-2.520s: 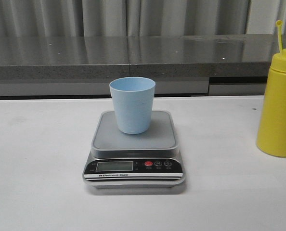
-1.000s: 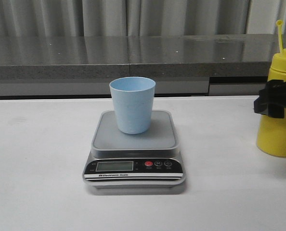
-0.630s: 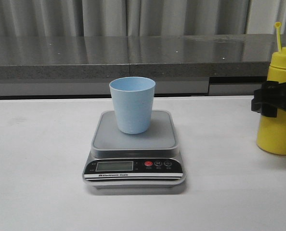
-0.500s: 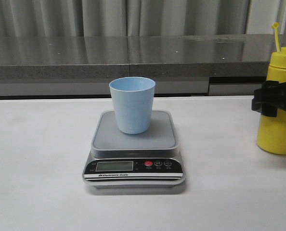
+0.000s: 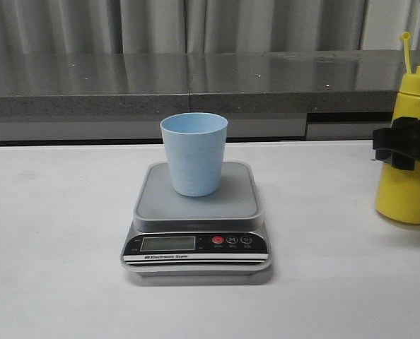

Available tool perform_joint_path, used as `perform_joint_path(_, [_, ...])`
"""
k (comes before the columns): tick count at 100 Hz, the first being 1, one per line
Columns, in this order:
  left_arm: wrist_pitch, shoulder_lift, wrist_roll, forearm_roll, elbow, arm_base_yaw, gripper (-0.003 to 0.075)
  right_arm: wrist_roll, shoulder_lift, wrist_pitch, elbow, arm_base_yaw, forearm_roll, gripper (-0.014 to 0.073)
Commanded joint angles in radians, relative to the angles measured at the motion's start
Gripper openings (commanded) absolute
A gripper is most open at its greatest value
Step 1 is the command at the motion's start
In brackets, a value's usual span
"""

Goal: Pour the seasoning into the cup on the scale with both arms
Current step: 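Lift the yellow bottle with the right gripper and tilt it toward the cup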

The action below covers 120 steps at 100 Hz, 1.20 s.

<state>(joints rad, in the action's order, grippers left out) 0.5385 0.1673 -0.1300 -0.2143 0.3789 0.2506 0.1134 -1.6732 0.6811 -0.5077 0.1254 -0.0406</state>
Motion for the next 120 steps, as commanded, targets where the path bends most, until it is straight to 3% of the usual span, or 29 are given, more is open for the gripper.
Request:
perform_joint_path(1, [-0.081, 0.009, 0.01, -0.02, 0.027, -0.001, -0.002, 0.0, 0.062, 0.084, -0.022, 0.003, 0.087, 0.0121])
perform_joint_path(19, [-0.081, 0.009, 0.01, -0.02, 0.027, -0.001, -0.002, 0.0, 0.134, -0.015, -0.053, 0.003, 0.244, 0.0121])
perform_joint_path(29, [-0.081, 0.009, 0.01, -0.02, 0.027, -0.001, -0.002, 0.0, 0.176, -0.198, -0.108, 0.004, 0.292, 0.0121])
perform_joint_path(55, [-0.081, 0.009, 0.01, -0.02, 0.027, -0.001, -0.002, -0.001, 0.226, -0.836, -0.393, 0.085, 0.309, 0.0121])
perform_joint_path(67, [-0.081, 0.009, 0.01, -0.02, 0.027, -0.001, -0.002, -0.006, 0.223, -1.03, -0.529, 0.14, 0.312, 0.0121])
perform_joint_path(88, [-0.081, 0.009, 0.01, -0.02, 0.027, -0.001, -0.002, -0.144, 0.223, -1.191, -0.657, 0.244, 0.448, 0.0121])
perform_joint_path(120, [-0.081, 0.009, 0.01, -0.02, 0.027, -0.001, -0.002, -0.463, 0.22, -1.257, -0.67, 0.387, 0.651, 0.0121])
